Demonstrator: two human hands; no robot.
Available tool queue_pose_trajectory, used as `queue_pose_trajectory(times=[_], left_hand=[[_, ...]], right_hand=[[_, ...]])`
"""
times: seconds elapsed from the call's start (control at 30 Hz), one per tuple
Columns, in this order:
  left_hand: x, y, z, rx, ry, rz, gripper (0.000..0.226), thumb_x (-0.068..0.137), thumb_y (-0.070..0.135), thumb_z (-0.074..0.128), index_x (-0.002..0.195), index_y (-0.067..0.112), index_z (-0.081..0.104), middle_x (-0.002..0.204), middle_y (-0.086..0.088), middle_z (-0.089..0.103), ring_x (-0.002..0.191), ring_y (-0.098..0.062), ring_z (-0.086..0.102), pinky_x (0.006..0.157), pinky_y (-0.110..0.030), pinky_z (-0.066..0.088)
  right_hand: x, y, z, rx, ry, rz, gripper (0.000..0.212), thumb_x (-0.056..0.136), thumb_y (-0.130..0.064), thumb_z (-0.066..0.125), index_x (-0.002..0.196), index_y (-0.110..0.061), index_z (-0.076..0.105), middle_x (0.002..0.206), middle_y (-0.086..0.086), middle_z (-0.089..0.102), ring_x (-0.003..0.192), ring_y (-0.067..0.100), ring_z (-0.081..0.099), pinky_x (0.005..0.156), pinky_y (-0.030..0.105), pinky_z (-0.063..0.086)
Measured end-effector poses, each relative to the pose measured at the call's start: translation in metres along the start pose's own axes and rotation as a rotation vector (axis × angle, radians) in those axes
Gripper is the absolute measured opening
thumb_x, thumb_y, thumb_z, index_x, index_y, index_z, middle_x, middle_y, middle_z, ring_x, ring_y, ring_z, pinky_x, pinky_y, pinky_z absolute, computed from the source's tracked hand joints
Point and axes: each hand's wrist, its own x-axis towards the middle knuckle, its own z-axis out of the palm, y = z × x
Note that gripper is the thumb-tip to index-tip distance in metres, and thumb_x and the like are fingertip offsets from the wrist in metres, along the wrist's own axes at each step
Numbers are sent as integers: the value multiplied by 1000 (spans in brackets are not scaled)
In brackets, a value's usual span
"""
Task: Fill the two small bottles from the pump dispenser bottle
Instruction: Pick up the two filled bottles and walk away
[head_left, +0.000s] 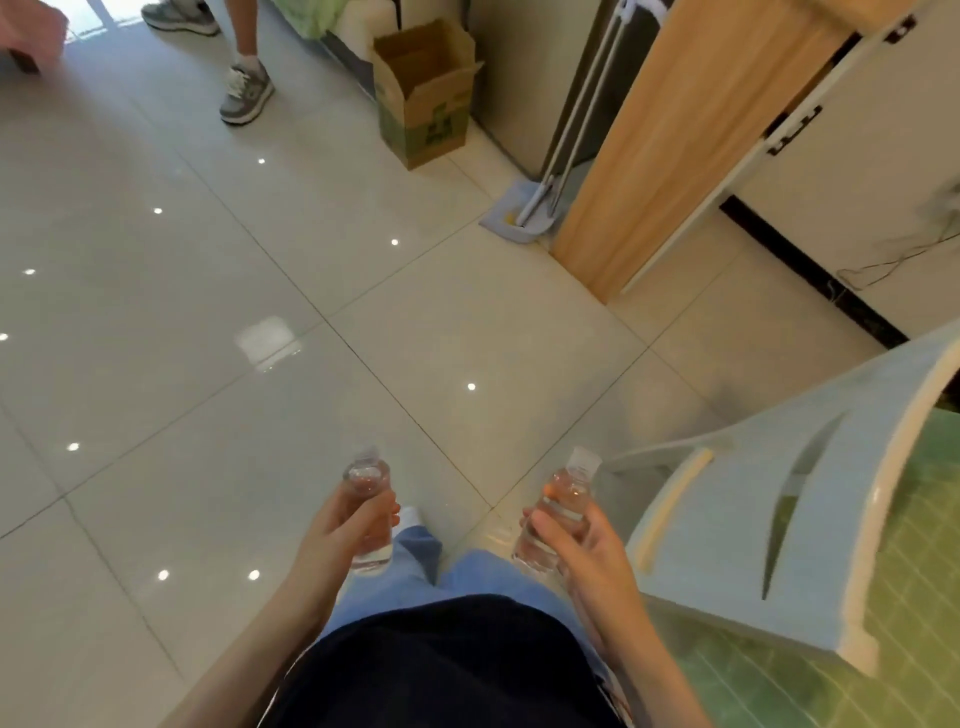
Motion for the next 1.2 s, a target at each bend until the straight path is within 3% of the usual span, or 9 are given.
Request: queue_pose_trajectory(times=[0.2, 0.4, 0.53, 0.67, 0.77, 0.83, 1.0, 1.2], left_hand=[[81, 65, 5, 75, -127, 14, 13, 89, 17, 56, 97, 23, 64, 83, 4, 70, 81, -13, 68, 71, -27, 48], [157, 113, 38, 103, -192, 10, 13, 89, 19, 55, 98, 22, 64, 89, -2, 70, 85, -18, 68, 74, -31, 49], [192, 129, 63, 76, -165, -10, 14, 89, 19, 56, 100, 21, 64, 90, -3, 70, 87, -20, 67, 78, -35, 49], [236, 161, 103, 51, -134, -1, 13, 87, 18, 57, 97, 21, 65, 84, -1, 72, 84, -19, 67, 73, -32, 47], [265, 183, 131, 37, -120, -1, 12, 88, 17, 57, 94, 20, 66, 79, 0, 72, 80, -17, 67, 69, -31, 48], [286, 198, 148, 49, -137, 11, 12, 88, 16, 57, 95, 19, 66, 79, -1, 71, 79, -18, 67, 69, -31, 48], [332, 233, 194, 77, -210, 18, 9, 84, 18, 62, 92, 20, 66, 81, -2, 71, 80, -20, 67, 71, -32, 49], [389, 268, 245, 135, -285, 2, 9, 81, 22, 65, 90, 22, 67, 78, 0, 73, 78, -16, 69, 69, -32, 49]], right_hand=[[50, -50, 20, 76, 98, -17, 54, 60, -40, 78, 108, -21, 63, 99, 6, 71, 96, 22, 66, 90, 38, 47], [119, -98, 18, 142, 173, -42, 55, 55, -42, 79, 106, -26, 65, 95, 3, 74, 96, 21, 69, 88, 37, 51], [159, -120, 7, 162, 186, -40, 40, 60, -34, 77, 98, -29, 67, 92, 2, 75, 91, 15, 70, 79, 30, 51], [215, -162, -14, 172, 172, -47, 43, 59, -36, 77, 100, -29, 66, 93, 0, 75, 92, 14, 70, 81, 29, 51], [250, -191, -31, 143, 138, -70, 30, 75, -21, 75, 102, -26, 65, 90, -1, 75, 86, 9, 70, 70, 21, 53], [270, -207, -42, 144, 160, -81, 24, 81, -12, 70, 102, -25, 65, 87, -2, 75, 83, 8, 70, 67, 17, 52], [307, -240, -67, 169, 246, -95, 26, 82, -13, 70, 106, -20, 63, 95, 5, 73, 91, 16, 68, 74, 21, 50], [356, -273, -93, 255, 331, -93, 26, 81, -13, 70, 104, -23, 64, 92, 0, 75, 86, 9, 70, 64, 14, 52]])
